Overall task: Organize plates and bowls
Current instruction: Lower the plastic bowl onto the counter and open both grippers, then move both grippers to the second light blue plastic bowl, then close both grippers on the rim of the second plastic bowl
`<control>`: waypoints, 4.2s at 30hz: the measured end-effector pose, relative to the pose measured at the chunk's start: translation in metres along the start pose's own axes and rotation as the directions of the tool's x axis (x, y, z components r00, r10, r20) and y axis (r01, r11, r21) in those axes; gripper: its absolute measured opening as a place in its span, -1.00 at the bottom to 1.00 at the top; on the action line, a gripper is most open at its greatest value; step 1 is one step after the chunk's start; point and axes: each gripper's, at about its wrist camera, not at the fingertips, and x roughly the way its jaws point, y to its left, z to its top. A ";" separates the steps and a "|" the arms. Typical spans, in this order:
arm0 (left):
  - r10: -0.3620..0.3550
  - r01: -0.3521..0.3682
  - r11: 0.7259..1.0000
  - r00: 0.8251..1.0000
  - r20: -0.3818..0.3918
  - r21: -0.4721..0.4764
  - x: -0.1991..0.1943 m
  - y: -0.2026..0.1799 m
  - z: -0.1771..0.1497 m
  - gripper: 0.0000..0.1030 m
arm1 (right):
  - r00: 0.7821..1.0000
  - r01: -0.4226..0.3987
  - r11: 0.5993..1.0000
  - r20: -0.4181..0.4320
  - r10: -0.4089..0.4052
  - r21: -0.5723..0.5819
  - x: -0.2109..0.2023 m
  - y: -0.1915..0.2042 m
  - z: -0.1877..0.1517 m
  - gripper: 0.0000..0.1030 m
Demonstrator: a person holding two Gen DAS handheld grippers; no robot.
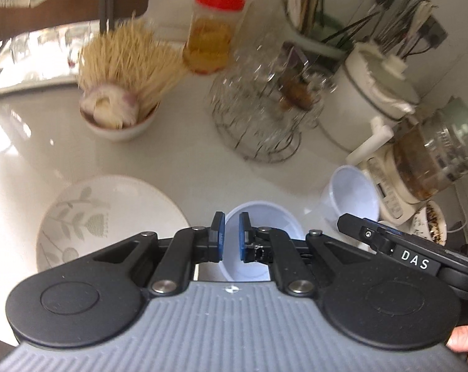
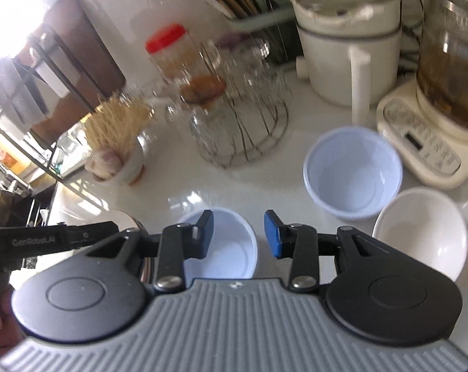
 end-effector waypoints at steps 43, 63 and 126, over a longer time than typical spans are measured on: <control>-0.154 0.098 0.967 0.960 0.235 0.235 -0.143 0.022 -0.041 0.02 | 0.966 0.094 0.996 0.239 -0.093 0.007 -0.120 0.087 -0.047 -0.22; -0.196 0.136 0.942 0.965 0.174 0.308 -0.139 0.030 -0.072 0.02 | 0.954 0.160 0.985 0.247 -0.172 0.069 -0.135 0.100 -0.088 -0.22; -0.217 0.252 0.965 0.926 -0.310 0.078 0.210 -0.124 0.037 -0.49 | 0.968 0.230 0.963 -0.130 -0.212 0.138 0.078 -0.155 0.035 -0.53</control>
